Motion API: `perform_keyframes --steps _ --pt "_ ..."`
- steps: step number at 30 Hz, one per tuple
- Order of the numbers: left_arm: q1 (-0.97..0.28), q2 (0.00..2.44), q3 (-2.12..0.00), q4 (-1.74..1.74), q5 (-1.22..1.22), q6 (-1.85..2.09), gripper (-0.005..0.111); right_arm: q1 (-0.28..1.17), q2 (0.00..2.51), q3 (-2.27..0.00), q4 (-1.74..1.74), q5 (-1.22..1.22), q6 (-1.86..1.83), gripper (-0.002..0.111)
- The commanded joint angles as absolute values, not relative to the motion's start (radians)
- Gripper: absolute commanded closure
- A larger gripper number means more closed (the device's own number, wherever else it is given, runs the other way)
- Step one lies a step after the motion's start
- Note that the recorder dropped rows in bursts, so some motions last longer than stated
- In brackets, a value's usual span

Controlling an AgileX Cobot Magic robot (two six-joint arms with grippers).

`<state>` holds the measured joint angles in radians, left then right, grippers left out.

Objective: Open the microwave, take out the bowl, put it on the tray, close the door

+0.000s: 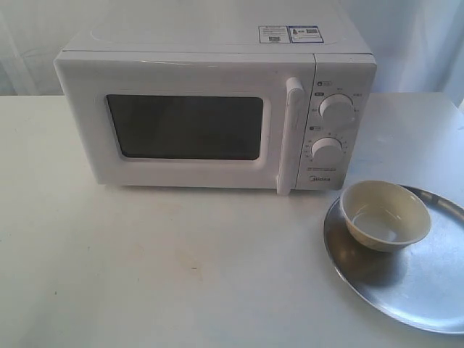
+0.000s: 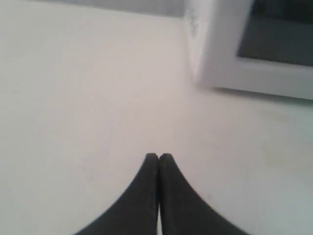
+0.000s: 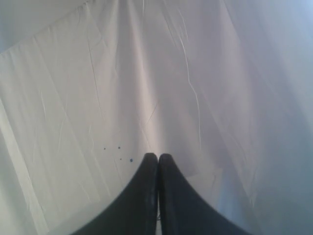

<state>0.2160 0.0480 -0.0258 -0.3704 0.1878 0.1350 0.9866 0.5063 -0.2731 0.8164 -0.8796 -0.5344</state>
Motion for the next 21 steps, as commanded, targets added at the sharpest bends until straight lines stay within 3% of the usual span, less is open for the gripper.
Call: perform_keyframes --steps 1,10,21 --pt "0.215 0.000 0.000 0.027 0.214 -0.289 0.107 0.988 0.499 -0.267 0.811 -0.886 -0.542 0.108" --pt "0.192 0.000 0.000 0.295 0.203 -0.307 0.107 0.988 0.499 -0.267 0.815 -0.888 -0.542 0.108" --pt "-0.220 0.000 0.000 0.295 0.214 -0.237 0.107 0.988 0.499 -0.267 0.815 -0.888 -0.542 0.108"
